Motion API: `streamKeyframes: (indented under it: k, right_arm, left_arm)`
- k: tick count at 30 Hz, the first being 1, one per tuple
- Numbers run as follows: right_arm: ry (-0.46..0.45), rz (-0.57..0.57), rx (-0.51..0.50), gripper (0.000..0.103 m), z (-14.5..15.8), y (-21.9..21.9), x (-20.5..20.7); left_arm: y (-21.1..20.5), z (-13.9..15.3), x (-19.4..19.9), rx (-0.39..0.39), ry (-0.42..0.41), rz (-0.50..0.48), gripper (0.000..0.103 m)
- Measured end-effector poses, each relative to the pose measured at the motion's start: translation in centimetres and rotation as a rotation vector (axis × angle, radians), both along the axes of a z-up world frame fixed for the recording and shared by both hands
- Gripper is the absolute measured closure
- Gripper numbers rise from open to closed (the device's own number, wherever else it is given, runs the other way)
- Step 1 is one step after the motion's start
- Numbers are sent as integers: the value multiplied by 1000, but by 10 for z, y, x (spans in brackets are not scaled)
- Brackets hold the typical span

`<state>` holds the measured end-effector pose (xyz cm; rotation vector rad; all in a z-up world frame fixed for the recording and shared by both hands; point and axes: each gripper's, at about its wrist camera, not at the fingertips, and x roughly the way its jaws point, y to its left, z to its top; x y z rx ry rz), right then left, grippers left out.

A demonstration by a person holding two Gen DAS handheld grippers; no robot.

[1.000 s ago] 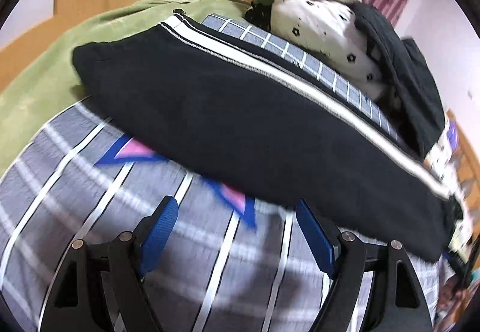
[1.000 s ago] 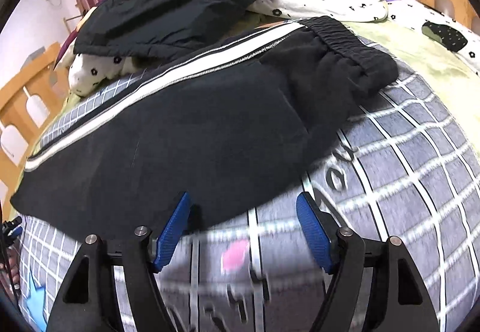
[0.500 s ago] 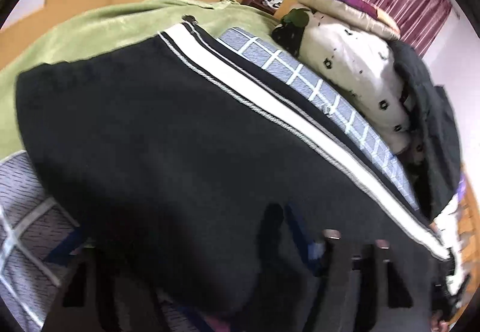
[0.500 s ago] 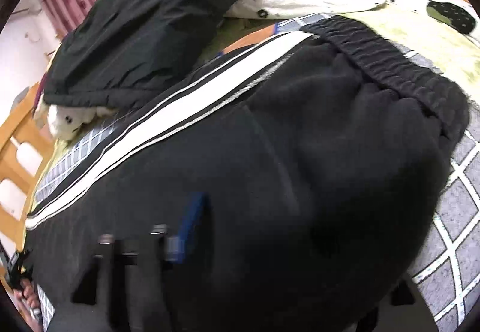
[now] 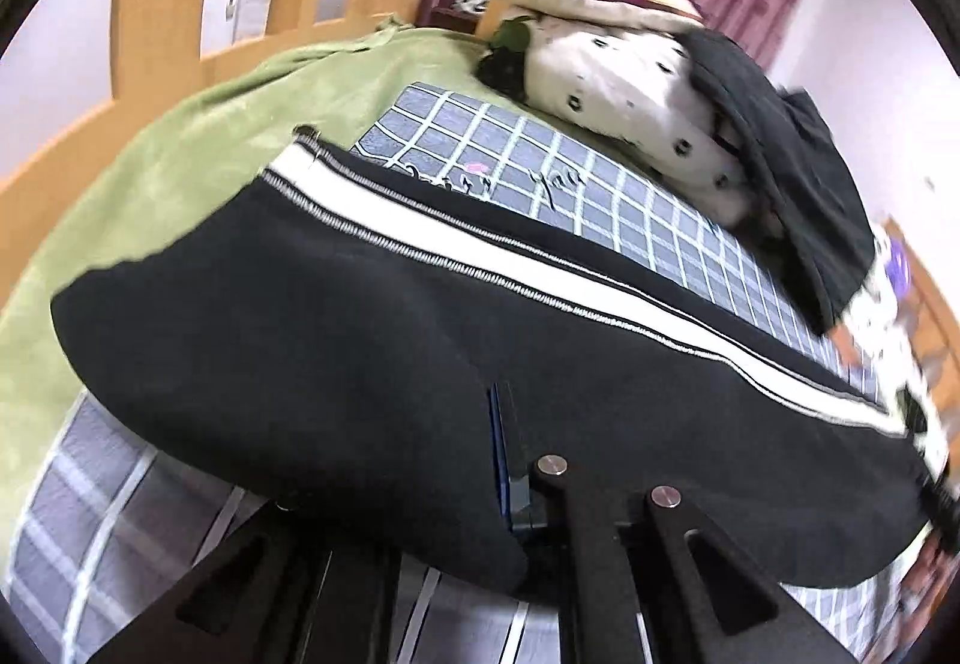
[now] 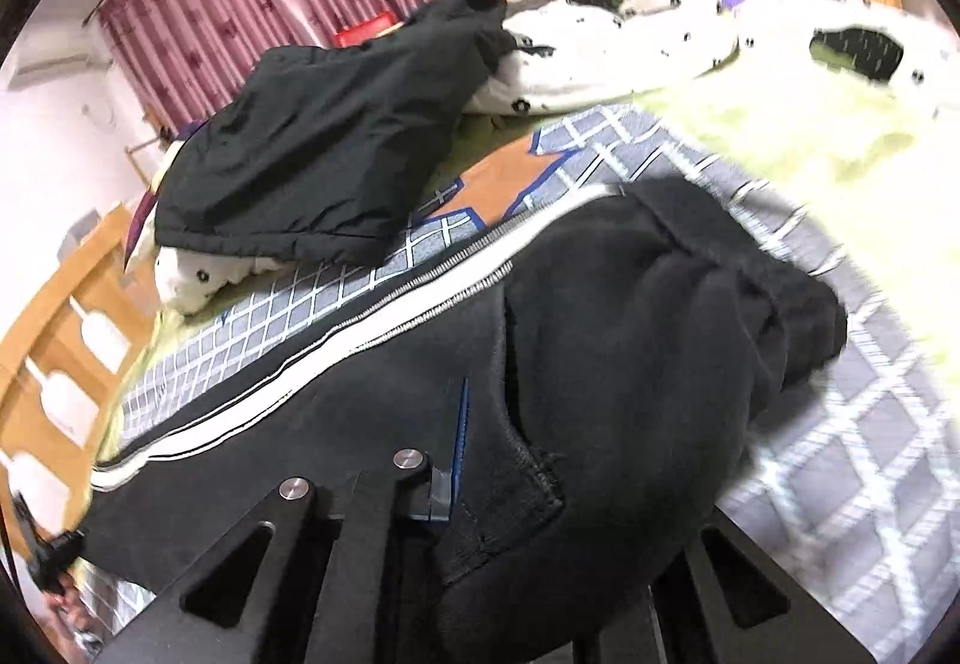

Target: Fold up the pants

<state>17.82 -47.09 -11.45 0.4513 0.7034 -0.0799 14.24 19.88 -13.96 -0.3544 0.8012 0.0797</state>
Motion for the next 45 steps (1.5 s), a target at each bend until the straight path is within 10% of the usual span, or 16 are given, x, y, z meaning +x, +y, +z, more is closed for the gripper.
streamKeyframes:
  k: [10,14,18,26,34,45]
  right_arm:
    - [70,63,-49,92,-6,-37,-116]
    - [192,9,-15,65,-45,-47,-133]
    - [121,-59,47,41,-47,-62,-167]
    - [62,-214,172,24,-53,-106,-133]
    - [11,-225,39,61,-17,-122,-86]
    - [-25,-229,17,62,-20,-159,-108]
  left_arm:
    - [-12,-27,-88,20,76,-127,86]
    - [-9,-37,-103,-2,69,-68,73]
    - [-10,-35,-119,0,42,-90,36]
    - [-16,-34,-143,62,30,-19,28]
    - [-1,-33,-143,-2,31,122,28]
    - [27,-36,-125,-20,52,252,29]
